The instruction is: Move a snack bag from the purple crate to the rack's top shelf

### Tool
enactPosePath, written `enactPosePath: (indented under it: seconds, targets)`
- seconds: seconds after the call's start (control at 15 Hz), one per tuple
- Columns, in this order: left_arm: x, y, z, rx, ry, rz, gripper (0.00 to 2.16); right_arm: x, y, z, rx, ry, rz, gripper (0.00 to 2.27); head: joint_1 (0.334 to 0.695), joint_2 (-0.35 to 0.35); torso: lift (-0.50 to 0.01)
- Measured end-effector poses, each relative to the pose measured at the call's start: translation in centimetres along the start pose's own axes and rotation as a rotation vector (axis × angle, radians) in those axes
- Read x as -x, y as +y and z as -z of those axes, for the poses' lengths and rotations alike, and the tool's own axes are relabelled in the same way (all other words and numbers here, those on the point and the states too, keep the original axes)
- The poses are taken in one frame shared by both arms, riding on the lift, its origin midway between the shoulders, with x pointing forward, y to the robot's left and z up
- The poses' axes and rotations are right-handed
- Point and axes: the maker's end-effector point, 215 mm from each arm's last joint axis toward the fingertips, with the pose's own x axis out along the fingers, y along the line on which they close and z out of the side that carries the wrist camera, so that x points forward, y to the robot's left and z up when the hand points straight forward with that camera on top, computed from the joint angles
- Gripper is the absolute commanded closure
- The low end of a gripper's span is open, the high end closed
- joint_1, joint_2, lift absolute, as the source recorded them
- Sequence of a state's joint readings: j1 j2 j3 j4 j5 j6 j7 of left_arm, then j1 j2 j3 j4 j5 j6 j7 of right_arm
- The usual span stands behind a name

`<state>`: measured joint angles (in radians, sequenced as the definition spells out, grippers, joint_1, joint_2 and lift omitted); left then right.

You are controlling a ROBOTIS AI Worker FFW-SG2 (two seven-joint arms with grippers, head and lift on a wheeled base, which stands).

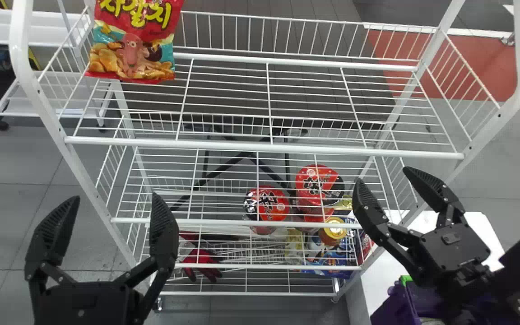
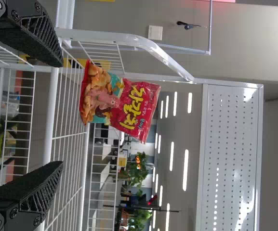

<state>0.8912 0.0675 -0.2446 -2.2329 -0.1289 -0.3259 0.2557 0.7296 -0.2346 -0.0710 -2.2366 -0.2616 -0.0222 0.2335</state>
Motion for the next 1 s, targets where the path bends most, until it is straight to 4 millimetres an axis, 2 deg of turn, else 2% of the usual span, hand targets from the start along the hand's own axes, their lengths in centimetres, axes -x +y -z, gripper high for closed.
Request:
enactPosePath:
  seconds: [1.0]
  targets:
    - [-0.7, 0.8, 1.6, 0.009, 0.039, -0.006, 0.09, 0.7, 0.6, 0.7, -0.011, 0.014, -0.019, 0.19, 0.695, -0.066, -0.227]
